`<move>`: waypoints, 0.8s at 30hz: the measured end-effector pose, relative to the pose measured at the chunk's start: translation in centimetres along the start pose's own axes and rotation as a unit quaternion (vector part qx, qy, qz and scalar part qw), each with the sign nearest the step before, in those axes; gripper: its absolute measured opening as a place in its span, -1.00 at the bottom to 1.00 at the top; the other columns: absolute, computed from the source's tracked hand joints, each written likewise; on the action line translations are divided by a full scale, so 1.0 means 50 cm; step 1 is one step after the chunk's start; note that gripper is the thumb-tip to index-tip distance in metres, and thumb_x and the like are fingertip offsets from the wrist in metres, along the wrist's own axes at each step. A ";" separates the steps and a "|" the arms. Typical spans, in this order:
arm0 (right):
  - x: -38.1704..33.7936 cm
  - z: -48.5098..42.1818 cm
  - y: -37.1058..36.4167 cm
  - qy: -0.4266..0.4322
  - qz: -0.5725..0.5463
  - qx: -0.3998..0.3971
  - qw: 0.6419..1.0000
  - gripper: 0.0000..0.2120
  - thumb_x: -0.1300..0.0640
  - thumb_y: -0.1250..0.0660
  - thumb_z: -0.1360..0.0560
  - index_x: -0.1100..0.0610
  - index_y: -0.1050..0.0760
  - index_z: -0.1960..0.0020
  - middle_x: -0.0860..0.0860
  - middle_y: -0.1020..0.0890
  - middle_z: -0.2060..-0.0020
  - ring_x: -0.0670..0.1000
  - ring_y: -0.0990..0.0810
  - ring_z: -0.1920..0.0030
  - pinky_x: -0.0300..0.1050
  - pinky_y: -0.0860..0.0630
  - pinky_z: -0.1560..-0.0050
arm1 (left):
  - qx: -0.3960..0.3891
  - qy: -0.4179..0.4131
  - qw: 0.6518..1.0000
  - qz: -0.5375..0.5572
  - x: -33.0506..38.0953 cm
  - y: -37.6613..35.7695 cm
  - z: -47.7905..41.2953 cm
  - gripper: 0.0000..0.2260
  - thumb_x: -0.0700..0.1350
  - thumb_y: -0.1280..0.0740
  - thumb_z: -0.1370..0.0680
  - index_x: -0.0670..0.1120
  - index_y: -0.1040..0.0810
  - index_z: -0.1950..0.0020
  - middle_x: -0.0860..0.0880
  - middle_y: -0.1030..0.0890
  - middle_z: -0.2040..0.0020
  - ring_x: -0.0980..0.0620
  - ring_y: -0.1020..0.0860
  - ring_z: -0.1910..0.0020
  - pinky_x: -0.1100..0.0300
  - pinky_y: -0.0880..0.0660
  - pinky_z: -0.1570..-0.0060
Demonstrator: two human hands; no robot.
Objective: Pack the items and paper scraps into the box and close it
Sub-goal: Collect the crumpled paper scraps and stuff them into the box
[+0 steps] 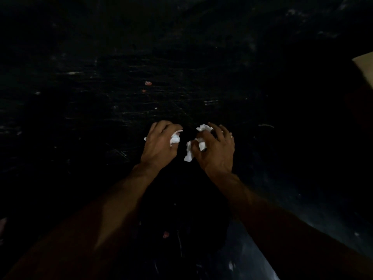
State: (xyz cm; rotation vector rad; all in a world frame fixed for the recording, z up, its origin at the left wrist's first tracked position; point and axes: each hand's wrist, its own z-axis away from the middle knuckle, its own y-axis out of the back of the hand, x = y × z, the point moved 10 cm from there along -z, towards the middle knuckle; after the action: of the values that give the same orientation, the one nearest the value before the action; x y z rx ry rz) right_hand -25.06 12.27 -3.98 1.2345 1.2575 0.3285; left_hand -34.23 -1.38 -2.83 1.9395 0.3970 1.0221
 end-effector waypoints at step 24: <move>-0.148 -0.024 0.294 -0.006 -0.274 -0.044 0.961 -0.41 0.07 -0.58 -0.30 -0.03 -0.50 -0.29 -0.15 -0.60 -0.04 -0.23 -0.56 -0.02 -0.31 -0.49 -0.09 | -0.023 0.054 0.974 0.219 0.117 0.309 -0.013 -0.42 0.04 -0.60 -0.25 0.01 -0.59 -0.25 0.05 -0.62 -0.10 0.23 -0.54 -0.07 0.61 -0.34 0.03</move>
State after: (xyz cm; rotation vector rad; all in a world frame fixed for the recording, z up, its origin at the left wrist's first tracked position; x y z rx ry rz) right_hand -22.68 12.80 12.35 0.7677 1.4982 -0.0290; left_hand -32.94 -6.08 12.97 1.9780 -0.0025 1.4082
